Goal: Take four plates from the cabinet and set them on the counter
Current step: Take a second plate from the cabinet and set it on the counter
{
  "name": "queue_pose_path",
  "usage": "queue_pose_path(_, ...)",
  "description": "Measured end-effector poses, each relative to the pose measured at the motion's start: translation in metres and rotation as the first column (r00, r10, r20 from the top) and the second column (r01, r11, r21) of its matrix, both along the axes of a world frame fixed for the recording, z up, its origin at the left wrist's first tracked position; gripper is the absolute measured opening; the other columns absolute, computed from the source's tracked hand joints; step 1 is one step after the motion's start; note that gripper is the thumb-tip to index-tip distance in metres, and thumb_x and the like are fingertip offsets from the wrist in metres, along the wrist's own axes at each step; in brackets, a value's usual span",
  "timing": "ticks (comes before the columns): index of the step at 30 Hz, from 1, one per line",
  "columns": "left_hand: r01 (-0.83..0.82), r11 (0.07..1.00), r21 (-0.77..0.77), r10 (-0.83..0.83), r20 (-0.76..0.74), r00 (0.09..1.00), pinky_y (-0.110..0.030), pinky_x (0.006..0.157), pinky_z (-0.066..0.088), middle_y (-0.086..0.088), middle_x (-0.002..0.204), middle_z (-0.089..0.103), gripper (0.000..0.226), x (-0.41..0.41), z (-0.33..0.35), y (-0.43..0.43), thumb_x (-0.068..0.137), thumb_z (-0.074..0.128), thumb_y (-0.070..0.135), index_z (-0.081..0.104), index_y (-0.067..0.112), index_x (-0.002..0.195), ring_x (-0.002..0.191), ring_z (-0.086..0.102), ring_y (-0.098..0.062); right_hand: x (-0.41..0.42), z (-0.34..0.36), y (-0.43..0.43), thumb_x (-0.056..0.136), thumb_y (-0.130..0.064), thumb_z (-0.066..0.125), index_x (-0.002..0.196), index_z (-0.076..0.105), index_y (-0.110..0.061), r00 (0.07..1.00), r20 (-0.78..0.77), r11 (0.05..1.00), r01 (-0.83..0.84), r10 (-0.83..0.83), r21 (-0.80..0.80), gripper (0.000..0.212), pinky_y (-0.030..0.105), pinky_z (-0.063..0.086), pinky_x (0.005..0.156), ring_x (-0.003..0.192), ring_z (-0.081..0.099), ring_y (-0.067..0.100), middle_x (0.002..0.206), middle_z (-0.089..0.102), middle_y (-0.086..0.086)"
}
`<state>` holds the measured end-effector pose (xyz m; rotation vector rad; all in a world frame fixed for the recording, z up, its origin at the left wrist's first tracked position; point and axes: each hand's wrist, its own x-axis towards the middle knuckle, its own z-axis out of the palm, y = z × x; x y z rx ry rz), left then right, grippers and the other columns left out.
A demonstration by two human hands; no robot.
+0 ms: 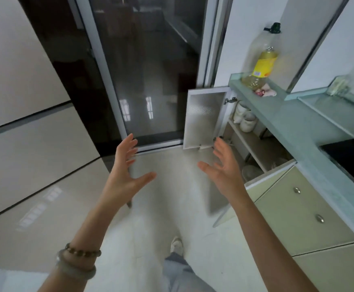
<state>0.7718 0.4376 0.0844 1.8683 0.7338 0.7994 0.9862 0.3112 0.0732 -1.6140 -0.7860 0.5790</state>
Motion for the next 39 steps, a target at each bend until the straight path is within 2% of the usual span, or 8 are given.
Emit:
queue_pose_path(5, 0.063, 0.998, -0.008, -0.064, -0.016, 0.998, -0.013, 0.102, 0.037, 0.007, 0.144, 0.036, 0.095, 0.086, 0.01, 0.093, 0.069, 0.078, 0.025, 0.02, 0.032, 0.145, 0.127, 0.039, 0.006, 0.075, 0.001, 0.068, 0.076, -0.013, 0.077, 0.146, 0.032, -0.025, 0.996, -0.04, 0.997, 0.08, -0.08, 0.004, 0.084, 0.033, 0.035, 0.111, 0.128, 0.042, 0.003, 0.147, 0.04, -0.008)
queue_pose_path(9, 0.12, 0.992, -0.022, -0.121, -0.011, 0.993, -0.022, 0.105, 0.035, 0.009, 0.147, 0.033, 0.1, 0.146, 0.015, 0.142, 0.067, 0.076, 0.032, 0.018, 0.03, 0.148, 0.132, 0.037, 0.001, 0.124, 0.0, 0.105, 0.076, -0.014, 0.078, 0.145, 0.031, -0.027, 0.991, -0.016, 0.991, 0.131, -0.131, -0.032, 0.084, 0.024, 0.035, 0.102, 0.121, 0.043, -0.002, 0.134, 0.042, -0.019)
queue_pose_path(14, 0.146, 0.986, -0.077, -0.149, -0.029, 0.988, -0.029, 0.106, 0.037, 0.003, 0.145, 0.036, 0.1, 0.219, 0.005, 0.189, 0.067, 0.08, 0.02, 0.02, 0.028, 0.147, 0.131, 0.041, -0.013, 0.176, -0.005, 0.135, 0.075, -0.016, 0.078, 0.131, 0.038, -0.042, 0.971, -0.014, 0.97, 0.238, -0.239, -0.056, 0.074, 0.004, 0.04, 0.085, 0.104, 0.045, -0.026, 0.11, 0.049, -0.045)
queue_pose_path(20, 0.378, 0.919, -0.112, -0.382, -0.02, 0.924, -0.022, 0.104, 0.036, 0.017, 0.138, 0.038, 0.098, 0.319, -0.007, 0.24, 0.059, 0.079, 0.033, 0.023, 0.045, 0.139, 0.132, 0.04, -0.009, 0.232, -0.016, 0.158, 0.078, -0.025, 0.077, 0.144, 0.031, -0.028, 0.91, 0.048, 0.902, 0.415, -0.412, -0.121, 0.081, 0.03, 0.038, 0.107, 0.125, 0.041, 0.004, 0.129, 0.042, -0.027)
queue_pose_path(25, 0.558, 0.827, -0.071, -0.561, -0.049, 0.826, -0.04, 0.11, 0.037, 0.003, 0.144, 0.037, 0.099, 0.408, -0.02, 0.296, 0.066, 0.084, 0.009, 0.024, 0.022, 0.145, 0.132, 0.04, -0.015, 0.281, -0.028, 0.193, 0.076, -0.028, 0.078, 0.144, 0.031, -0.027, 0.799, 0.061, 0.789, 0.6, -0.598, -0.132, 0.082, 0.03, 0.039, 0.106, 0.126, 0.04, 0.004, 0.145, 0.04, -0.007)
queue_pose_path(28, 0.634, 0.767, -0.099, -0.64, -0.056, 0.766, -0.035, 0.111, 0.035, 0.003, 0.145, 0.037, 0.098, 0.462, -0.021, 0.333, 0.068, 0.082, 0.005, 0.025, 0.021, 0.147, 0.129, 0.042, -0.005, 0.308, -0.03, 0.218, 0.076, -0.025, 0.078, 0.144, 0.032, -0.023, 0.709, 0.037, 0.7, 0.702, -0.704, -0.13, 0.082, 0.035, 0.04, 0.107, 0.13, 0.041, 0.01, 0.146, 0.039, -0.005)
queue_pose_path(32, 0.753, 0.644, -0.134, -0.764, -0.077, 0.64, -0.025, 0.107, 0.034, 0.009, 0.148, 0.036, 0.099, 0.524, -0.015, 0.373, 0.065, 0.08, 0.033, 0.024, 0.03, 0.147, 0.132, 0.039, 0.0, 0.335, -0.027, 0.245, 0.077, -0.025, 0.077, 0.145, 0.031, -0.023, 0.576, 0.009, 0.569, 0.81, -0.818, -0.141, 0.083, 0.025, 0.038, 0.098, 0.13, 0.041, 0.01, 0.146, 0.038, -0.008)
queue_pose_path(39, 0.869, 0.464, -0.172, -0.886, -0.089, 0.455, -0.035, 0.111, 0.034, 0.004, 0.147, 0.035, 0.096, 0.592, -0.032, 0.374, 0.072, 0.081, 0.007, 0.024, 0.023, 0.147, 0.133, 0.039, -0.008, 0.345, -0.026, 0.252, 0.078, -0.021, 0.076, 0.145, 0.033, -0.022, 0.383, 0.001, 0.376, 0.908, -0.924, -0.186, 0.08, 0.038, 0.039, 0.108, 0.131, 0.041, 0.011, 0.145, 0.039, -0.008)
